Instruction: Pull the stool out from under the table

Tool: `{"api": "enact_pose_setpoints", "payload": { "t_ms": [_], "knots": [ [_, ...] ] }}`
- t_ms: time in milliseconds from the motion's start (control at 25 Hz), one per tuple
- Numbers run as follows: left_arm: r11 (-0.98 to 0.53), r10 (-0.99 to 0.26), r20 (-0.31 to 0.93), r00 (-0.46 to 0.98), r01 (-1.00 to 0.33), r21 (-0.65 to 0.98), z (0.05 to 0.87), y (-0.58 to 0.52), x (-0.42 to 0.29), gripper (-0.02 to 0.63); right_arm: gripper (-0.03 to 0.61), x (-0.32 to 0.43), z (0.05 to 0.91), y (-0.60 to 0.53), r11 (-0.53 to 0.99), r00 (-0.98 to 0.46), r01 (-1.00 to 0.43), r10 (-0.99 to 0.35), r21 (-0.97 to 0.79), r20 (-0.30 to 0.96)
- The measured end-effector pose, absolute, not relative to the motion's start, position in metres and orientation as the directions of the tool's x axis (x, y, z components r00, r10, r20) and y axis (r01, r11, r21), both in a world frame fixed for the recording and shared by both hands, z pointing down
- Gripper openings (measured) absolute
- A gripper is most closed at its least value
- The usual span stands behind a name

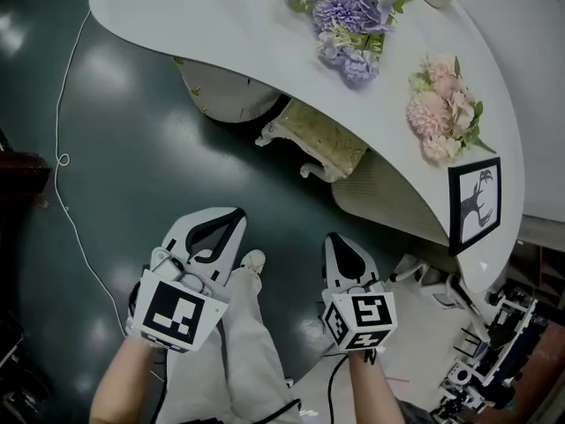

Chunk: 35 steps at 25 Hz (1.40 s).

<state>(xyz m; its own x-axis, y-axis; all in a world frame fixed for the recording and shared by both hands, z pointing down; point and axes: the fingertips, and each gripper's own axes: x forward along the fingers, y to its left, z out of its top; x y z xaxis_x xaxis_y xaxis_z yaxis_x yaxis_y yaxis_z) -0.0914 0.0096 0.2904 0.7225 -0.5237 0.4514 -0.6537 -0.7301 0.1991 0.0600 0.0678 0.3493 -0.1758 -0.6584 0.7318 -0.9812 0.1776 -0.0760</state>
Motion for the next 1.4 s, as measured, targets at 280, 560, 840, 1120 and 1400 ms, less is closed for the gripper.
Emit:
{"api": "enact_pose_setpoints", "payload": {
  "t_ms": [280,560,840,1120,1400],
  "knots": [
    [-0.734,-0.505,0.461,0.73,-0.644,0.215,0.336,-0.008,-0.059,0.017,0.041,0.078,0.387,0.049,0.139,-0.175,-0.984,-0.66,-0.109,0.731],
    [-0.74,-0.513,0.453,0.729,-0.643,0.198,0.373,-0.037,-0.037,0.017,0.041,0.104,0.424,0.044,0.053,-0.143,-0.988,-0.662,-0.145,0.735],
    [-0.736,-0.518,0.474,0.712,-0.653,0.177,0.416,-0.067,-0.01,0.018,0.043,0.133,0.462,0.025,0.03,-0.1,-0.994,-0.66,-0.107,0.745],
    [-0.739,-0.497,0.53,0.687,-0.655,0.157,0.464,-0.09,0.007,0.042,0.123,0.167,0.497,-0.002,0.066,-0.092,-0.996,-0.636,-0.066,0.766],
    [-0.737,-0.464,0.57,0.679,-0.652,0.176,0.498,-0.112,0.023,0.162,0.253,0.198,0.535,-0.025,0.032,-0.098,-0.995,-0.604,-0.099,0.791]
  ]
}}
